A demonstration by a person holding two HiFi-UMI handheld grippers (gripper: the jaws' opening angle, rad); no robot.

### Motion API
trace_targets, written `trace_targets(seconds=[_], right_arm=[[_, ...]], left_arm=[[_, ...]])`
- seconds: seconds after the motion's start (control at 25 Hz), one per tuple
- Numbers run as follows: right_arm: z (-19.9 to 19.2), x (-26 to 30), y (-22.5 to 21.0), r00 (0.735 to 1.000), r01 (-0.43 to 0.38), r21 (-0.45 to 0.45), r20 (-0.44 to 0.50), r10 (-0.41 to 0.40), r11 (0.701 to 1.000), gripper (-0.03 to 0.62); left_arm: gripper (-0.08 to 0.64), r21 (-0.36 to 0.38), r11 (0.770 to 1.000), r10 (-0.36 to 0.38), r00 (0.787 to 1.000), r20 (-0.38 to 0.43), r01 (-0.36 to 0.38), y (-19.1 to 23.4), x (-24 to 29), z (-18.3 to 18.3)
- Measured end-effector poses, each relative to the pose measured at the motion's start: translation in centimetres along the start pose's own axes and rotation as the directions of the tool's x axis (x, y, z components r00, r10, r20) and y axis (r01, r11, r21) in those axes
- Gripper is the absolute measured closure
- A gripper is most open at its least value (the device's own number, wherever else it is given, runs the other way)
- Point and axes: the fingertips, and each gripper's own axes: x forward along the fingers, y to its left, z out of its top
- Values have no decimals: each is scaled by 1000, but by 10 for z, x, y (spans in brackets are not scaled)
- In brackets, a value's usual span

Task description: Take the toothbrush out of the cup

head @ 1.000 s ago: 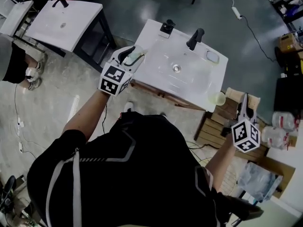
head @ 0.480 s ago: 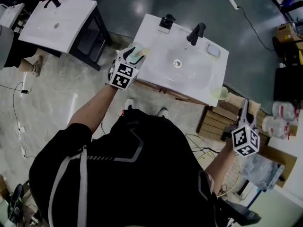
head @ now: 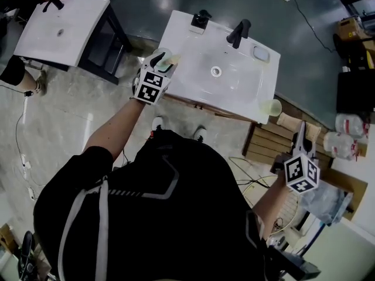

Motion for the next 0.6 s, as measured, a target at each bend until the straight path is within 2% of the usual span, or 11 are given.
trace_targets(seconds=[0.16, 0.28, 0.4, 0.6], right_arm=[[-2, 2, -2, 1000, 2, 0, -1, -2, 1000, 571], [0, 2, -4, 1000, -3, 5, 8, 3, 1000, 571], [1, 6, -3, 1000, -16, 1, 9, 16, 1000, 571], [1, 11, -3, 999, -34, 4, 14, 34, 999, 571]], left_arm=[[362, -1, 1000, -16, 1000, 11, 16, -3, -3, 7], [418, 3, 1000, -13, 1000, 6, 13, -3, -5, 8], [430, 4, 1000, -16, 1000, -5, 16, -2, -4, 9], [481, 2, 1000, 9, 1000, 1, -9, 1, -6, 17]])
